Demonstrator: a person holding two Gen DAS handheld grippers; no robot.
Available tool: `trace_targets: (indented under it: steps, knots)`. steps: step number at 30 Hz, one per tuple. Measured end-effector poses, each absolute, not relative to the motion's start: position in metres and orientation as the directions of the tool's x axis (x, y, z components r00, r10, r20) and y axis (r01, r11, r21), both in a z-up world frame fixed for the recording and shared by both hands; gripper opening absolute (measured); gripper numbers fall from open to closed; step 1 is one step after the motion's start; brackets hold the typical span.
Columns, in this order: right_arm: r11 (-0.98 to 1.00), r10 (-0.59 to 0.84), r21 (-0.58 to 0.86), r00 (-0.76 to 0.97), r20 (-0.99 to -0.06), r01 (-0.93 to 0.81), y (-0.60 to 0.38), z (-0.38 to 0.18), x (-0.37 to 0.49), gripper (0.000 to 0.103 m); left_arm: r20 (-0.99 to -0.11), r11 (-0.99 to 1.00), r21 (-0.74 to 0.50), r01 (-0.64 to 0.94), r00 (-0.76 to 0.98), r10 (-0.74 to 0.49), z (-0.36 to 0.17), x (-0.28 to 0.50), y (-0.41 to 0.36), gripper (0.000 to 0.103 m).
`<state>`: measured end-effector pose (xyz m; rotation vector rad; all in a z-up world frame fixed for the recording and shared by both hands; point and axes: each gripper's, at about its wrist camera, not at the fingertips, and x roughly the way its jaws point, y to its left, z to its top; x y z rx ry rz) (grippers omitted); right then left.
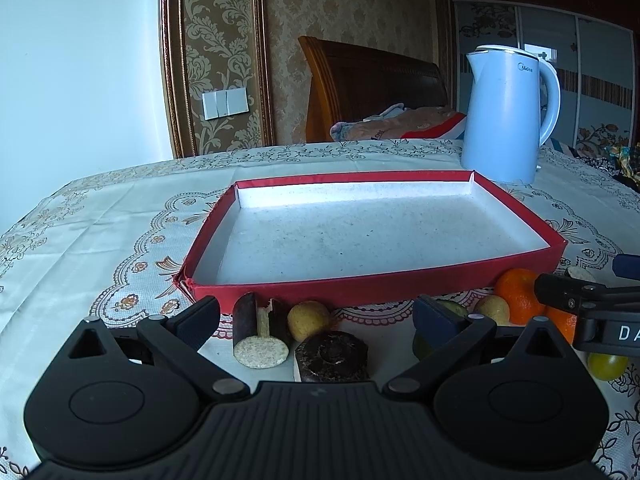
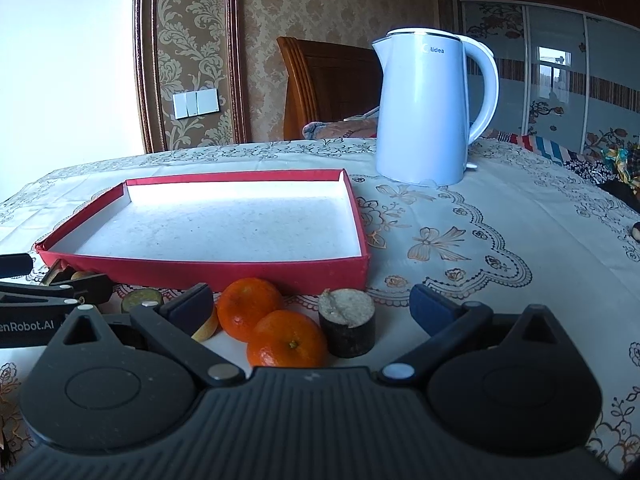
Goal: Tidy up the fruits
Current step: 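Move both tools down toward the produce lined up beside the red tray, then close the left tool on the dark round eggplant slice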
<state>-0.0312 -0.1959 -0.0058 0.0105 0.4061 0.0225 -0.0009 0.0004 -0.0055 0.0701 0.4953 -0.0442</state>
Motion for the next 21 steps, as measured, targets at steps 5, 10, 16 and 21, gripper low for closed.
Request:
trace_targets:
  steps: [5, 10, 16, 21]
  knots:
    - [0.997, 0.043, 0.077, 0.918, -0.394, -0.014, -0.21, -0.005, -0.035, 0.103, -0.462, 0.998, 0.039, 0.044, 0.887, -0.021, -0.004, -0.005, 0.006, 0.103]
    - [0.99, 0.059, 0.139, 0.912, -0.407, -0.002, -0.233, -0.007, -0.039, 0.103, -0.44, 1.0, 0.006, 0.02, 0.898, -0.015, -0.001, -0.016, 0.018, 0.103]
    - [0.994, 0.056, 0.105, 0.904, -0.424, -0.013, -0.239, -0.009, -0.044, 0.103, -0.467, 1.0, -0.011, 0.011, 0.884, -0.015, -0.002, -0.032, 0.032, 0.103]
    - [0.989, 0.059, 0.148, 0.906, -0.419, 0.004, -0.248, -0.01, -0.045, 0.103, -0.492, 0.999, 0.02, 0.041, 0.87, -0.026, -0.006, -0.04, 0.027, 0.103]
